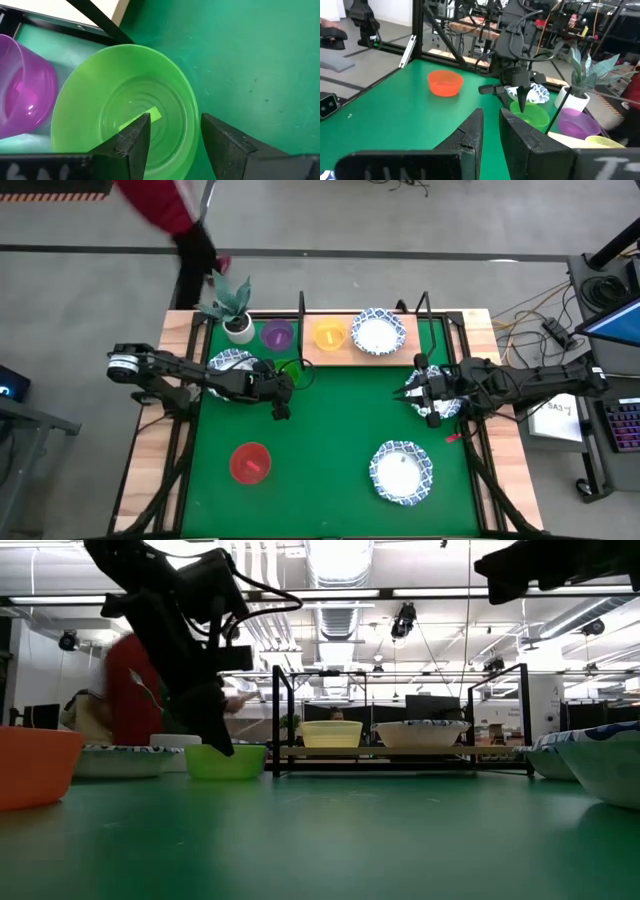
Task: Place and stack bowls onto a shelf
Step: Stack the green bowl into the yellow bowl on the shelf
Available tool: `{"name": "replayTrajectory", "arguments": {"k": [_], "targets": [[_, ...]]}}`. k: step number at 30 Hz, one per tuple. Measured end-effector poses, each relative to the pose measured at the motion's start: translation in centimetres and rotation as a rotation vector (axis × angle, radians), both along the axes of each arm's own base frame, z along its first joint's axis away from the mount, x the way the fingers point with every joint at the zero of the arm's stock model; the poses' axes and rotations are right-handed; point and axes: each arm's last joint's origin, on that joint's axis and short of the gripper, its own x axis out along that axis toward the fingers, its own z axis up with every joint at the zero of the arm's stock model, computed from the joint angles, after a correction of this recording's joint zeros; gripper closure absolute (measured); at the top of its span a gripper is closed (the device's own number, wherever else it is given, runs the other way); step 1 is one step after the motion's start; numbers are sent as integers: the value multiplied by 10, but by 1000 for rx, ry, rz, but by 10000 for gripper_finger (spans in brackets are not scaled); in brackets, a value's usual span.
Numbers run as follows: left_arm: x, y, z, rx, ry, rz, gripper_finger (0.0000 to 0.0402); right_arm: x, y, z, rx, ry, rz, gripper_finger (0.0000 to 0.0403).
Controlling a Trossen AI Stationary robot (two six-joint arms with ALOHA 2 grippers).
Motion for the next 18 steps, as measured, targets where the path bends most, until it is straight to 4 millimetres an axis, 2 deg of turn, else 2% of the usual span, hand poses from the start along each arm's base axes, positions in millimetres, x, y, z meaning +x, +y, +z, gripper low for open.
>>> {"name": "replayTrajectory", "arguments": {"k": [5,11,15,18], "targets": [[0,0,0,-1,1,-1,273,1,0,-1,-1,4,-1,351],[0,-1,-1,-35,1,-20,331,0,0,0,0,2,-3,351],[0,-2,-1,-50,1,-30,384,0,0,0,0,2,-4,351],[1,-2,0,-57,2,-32,396,0,0,0,1,2,-5,351]]}}
